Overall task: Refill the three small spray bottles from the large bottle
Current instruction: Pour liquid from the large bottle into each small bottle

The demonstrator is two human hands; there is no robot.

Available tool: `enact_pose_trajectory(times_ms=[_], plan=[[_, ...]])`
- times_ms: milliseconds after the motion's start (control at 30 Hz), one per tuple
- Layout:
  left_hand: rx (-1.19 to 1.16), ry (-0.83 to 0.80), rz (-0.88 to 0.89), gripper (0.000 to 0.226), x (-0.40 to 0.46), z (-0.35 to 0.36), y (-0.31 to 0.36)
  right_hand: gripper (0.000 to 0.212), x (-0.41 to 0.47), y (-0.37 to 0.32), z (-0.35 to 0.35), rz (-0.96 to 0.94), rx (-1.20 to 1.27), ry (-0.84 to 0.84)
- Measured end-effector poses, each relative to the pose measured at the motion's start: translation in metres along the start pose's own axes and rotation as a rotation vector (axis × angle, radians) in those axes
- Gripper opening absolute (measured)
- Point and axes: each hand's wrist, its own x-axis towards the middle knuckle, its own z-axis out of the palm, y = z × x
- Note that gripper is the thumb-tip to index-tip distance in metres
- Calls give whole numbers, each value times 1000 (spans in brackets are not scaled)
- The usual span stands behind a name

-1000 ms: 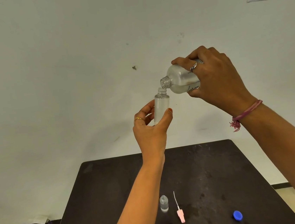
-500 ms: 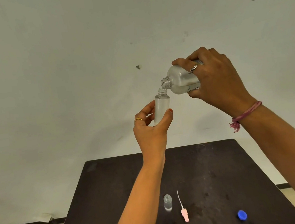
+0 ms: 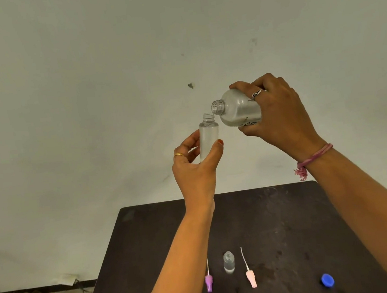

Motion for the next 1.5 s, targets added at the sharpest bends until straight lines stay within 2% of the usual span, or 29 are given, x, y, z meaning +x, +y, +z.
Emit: enact_pose_trajectory(times_ms=[167,533,633,767,1233,1500], plan=[[12,18,11,45,5,-11,1,77,-4,-10,12,106,124,-87],[36,20,-13,44,11,-49,-12,84,-18,-31,49,377,608,-211],[74,22,-22,45,11,-63,-20,79,-25,-38,59,480,779,-212],[115,38,-46,44,10,-85,-32,73,-36,-51,75,579,891,-208],[306,63,-147,48,0,-185,-100,76,-83,-94,137,700,956,-277],[476,86,-272,44,-14,-228,-154,77,-114,-108,166,776,953,-307]])
